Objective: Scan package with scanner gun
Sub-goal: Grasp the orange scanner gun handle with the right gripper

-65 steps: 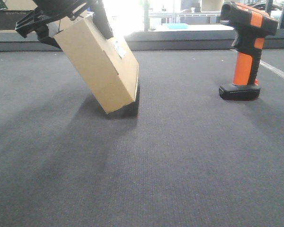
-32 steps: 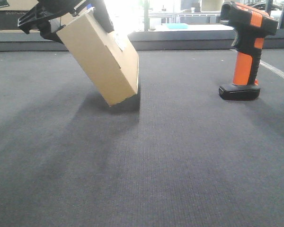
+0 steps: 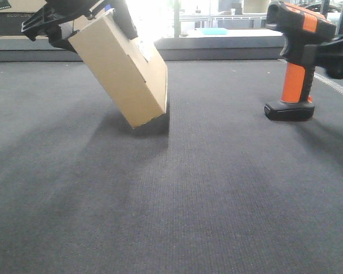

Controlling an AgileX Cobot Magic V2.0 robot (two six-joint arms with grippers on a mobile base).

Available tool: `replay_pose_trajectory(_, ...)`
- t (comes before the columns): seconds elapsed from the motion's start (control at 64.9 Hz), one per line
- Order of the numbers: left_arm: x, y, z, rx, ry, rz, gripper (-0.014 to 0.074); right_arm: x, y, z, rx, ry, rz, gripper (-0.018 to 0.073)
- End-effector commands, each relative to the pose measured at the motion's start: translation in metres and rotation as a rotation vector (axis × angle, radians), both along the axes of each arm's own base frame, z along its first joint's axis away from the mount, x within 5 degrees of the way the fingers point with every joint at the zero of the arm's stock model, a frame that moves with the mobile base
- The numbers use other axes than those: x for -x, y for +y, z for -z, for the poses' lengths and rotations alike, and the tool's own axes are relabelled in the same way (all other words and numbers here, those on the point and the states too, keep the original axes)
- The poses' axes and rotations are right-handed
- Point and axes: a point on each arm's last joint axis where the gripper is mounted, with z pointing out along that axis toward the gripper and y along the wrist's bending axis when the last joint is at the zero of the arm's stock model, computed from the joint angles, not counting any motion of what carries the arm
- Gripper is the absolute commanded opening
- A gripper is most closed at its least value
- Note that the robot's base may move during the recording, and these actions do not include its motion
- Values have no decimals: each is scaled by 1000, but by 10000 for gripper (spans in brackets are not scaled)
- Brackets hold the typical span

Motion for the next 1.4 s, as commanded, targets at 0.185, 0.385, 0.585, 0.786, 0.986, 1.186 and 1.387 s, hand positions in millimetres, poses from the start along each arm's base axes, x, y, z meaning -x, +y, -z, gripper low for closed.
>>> replay_pose_trajectory(0.185,-1,2,-10,21,-43,-12,-36,-32,2,17,-70,-57,23,451)
replay_pose_trajectory(0.385,-1,2,-10,22,-46,-13,-36,-63,4,21,-100,-87,34,456)
replay_pose_trajectory(0.585,-1,2,-10,22,-46,-13,-36,-83,1,27,-155,-98,92,456)
replay_pose_trajectory(0.786,-1,2,-10,22,-46,-13,-36,-90,1,27,-166,-118,94,456)
replay_pose_trajectory(0.986,-1,2,-10,22,-46,-13,-36,-91,-2,26,-179,-126,127,456)
replay_pose_trajectory(1.186,-1,2,-10,22,-46,-13,-36,-100,-2,18,-185,-148,123,456)
replay_pose_trajectory(1.387,-1,2,-10,22,-46,-13,-36,-105,-4,16,-182,-134,124,456)
